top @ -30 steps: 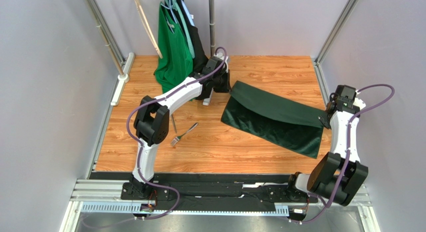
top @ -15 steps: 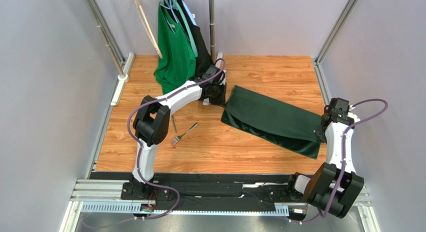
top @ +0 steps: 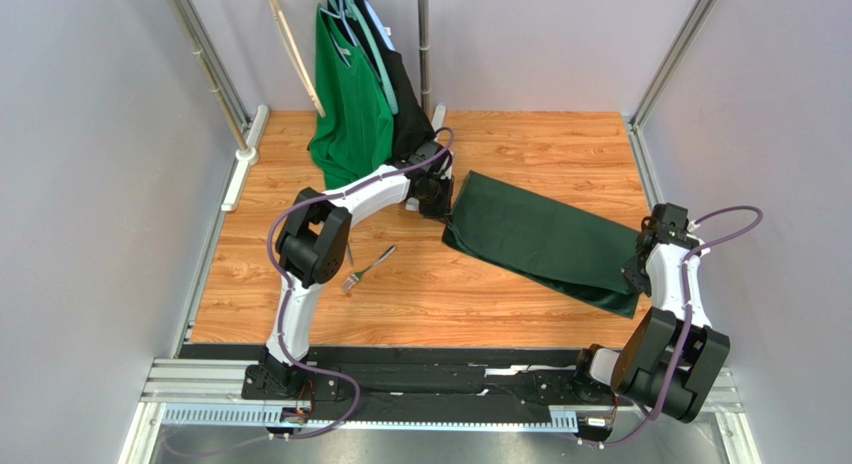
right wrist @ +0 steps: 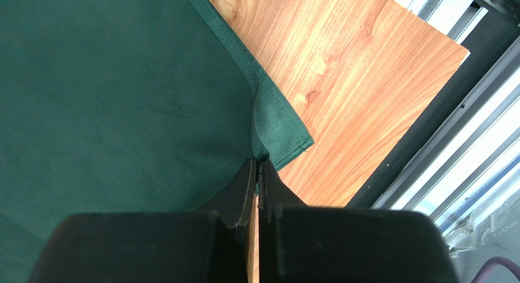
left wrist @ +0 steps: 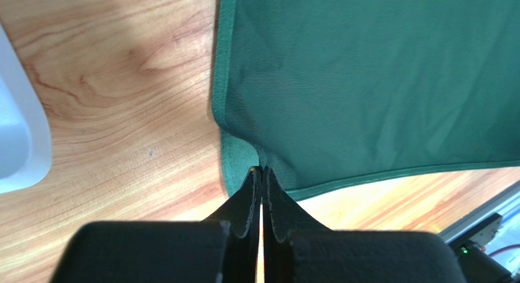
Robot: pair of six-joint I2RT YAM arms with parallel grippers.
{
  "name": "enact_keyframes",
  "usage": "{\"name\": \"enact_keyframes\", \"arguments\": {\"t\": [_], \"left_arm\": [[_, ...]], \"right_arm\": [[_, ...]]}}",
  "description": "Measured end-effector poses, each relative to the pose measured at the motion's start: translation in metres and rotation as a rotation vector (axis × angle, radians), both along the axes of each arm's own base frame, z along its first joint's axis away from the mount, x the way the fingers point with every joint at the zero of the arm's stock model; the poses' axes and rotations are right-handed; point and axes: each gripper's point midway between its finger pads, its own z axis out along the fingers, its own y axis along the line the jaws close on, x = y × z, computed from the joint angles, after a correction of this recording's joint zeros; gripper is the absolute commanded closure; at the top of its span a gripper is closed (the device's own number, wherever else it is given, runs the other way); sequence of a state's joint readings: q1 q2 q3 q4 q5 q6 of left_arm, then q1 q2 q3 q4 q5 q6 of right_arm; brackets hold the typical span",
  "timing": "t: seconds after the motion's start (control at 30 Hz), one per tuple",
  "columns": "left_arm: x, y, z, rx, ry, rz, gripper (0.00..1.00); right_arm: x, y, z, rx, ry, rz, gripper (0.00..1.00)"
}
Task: Fold the napkin into a case and place the utensils inside
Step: Fold and flatten the napkin at the corner of the board, then pick up the rectangle-folded napkin from the center of the board.
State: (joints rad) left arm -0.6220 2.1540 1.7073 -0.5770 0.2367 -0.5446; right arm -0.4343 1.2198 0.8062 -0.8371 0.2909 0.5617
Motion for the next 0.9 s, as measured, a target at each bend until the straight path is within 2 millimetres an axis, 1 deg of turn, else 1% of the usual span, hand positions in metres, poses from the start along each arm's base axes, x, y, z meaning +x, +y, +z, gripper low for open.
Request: {"name": "enact_keyframes", "arguments": {"t": [0.13, 0.2, 0.23, 0.27, 0.3, 0.33, 0.37, 0.4, 0.43, 0.47, 0.5, 0.53, 0.6, 0.63, 0.73, 0.8, 0.83, 0.9], "left_arm": [[-0.002, 0.001, -0.009, 0.012, 0.021, -0.001, 1.00], [-0.003, 0.001, -0.010, 0.013, 0.025, -0.001, 1.00], [-0.003, 0.001, -0.010, 0.012, 0.026, -0.002, 1.00], [-0.003, 0.001, -0.010, 0.012, 0.026, -0.002, 1.00], [-0.004, 0.001, -0.011, 0.012, 0.027, -0.003, 0.97], [-0.004, 0.001, -0.011, 0.013, 0.028, -0.003, 0.87], [-0.004, 0.001, -0.011, 0.014, 0.029, -0.003, 0.80], [-0.005, 0.001, -0.011, 0.016, 0.028, -0.007, 0.71], [-0.006, 0.001, -0.012, 0.019, 0.027, -0.012, 0.61], [-0.009, 0.002, -0.014, 0.029, 0.029, -0.013, 0.56], [-0.013, 0.005, -0.015, 0.038, 0.033, -0.018, 0.42], [-0.013, 0.005, -0.015, 0.038, 0.034, -0.016, 0.39], [-0.025, 0.011, -0.013, 0.058, 0.048, -0.032, 0.39], [-0.028, 0.012, -0.009, 0.059, 0.047, -0.036, 0.40], [-0.032, 0.009, 0.012, 0.040, 0.019, -0.048, 0.46], [-0.036, 0.005, 0.028, 0.025, -0.010, -0.060, 0.52], [-0.038, 0.002, 0.034, 0.018, -0.022, -0.067, 0.58], [-0.046, -0.006, 0.044, 0.005, -0.041, -0.087, 0.66]], "right_arm": [[-0.002, -0.001, -0.009, 0.005, 0.029, -0.010, 1.00], [-0.003, -0.002, -0.011, 0.001, 0.036, -0.016, 0.94], [-0.004, -0.002, -0.012, -0.001, 0.039, -0.019, 0.82], [-0.005, -0.003, -0.012, -0.004, 0.041, -0.021, 0.73], [-0.005, -0.003, -0.012, -0.008, 0.044, -0.027, 0.64], [-0.006, -0.003, -0.012, -0.009, 0.045, -0.032, 0.46], [-0.007, -0.004, -0.013, -0.011, 0.048, -0.038, 0.38], [-0.007, -0.004, -0.012, -0.015, 0.051, -0.040, 0.36], [-0.009, -0.005, -0.012, -0.018, 0.057, -0.047, 0.35], [-0.011, -0.006, -0.011, -0.024, 0.059, -0.054, 0.34], [-0.012, -0.006, -0.009, -0.030, 0.059, -0.057, 0.29], [-0.014, -0.006, -0.005, -0.037, 0.051, -0.061, 0.29], [-0.015, -0.007, 0.008, -0.061, 0.010, -0.067, 0.29], [-0.013, -0.008, 0.016, -0.077, -0.019, -0.069, 0.31], [-0.003, -0.013, 0.036, -0.112, -0.091, -0.050, 0.35], [0.005, -0.013, 0.038, -0.110, -0.109, -0.025, 0.38], [0.008, -0.012, 0.035, -0.100, -0.109, -0.011, 0.42], [0.015, -0.008, 0.025, -0.064, -0.105, 0.017, 0.49]]}}
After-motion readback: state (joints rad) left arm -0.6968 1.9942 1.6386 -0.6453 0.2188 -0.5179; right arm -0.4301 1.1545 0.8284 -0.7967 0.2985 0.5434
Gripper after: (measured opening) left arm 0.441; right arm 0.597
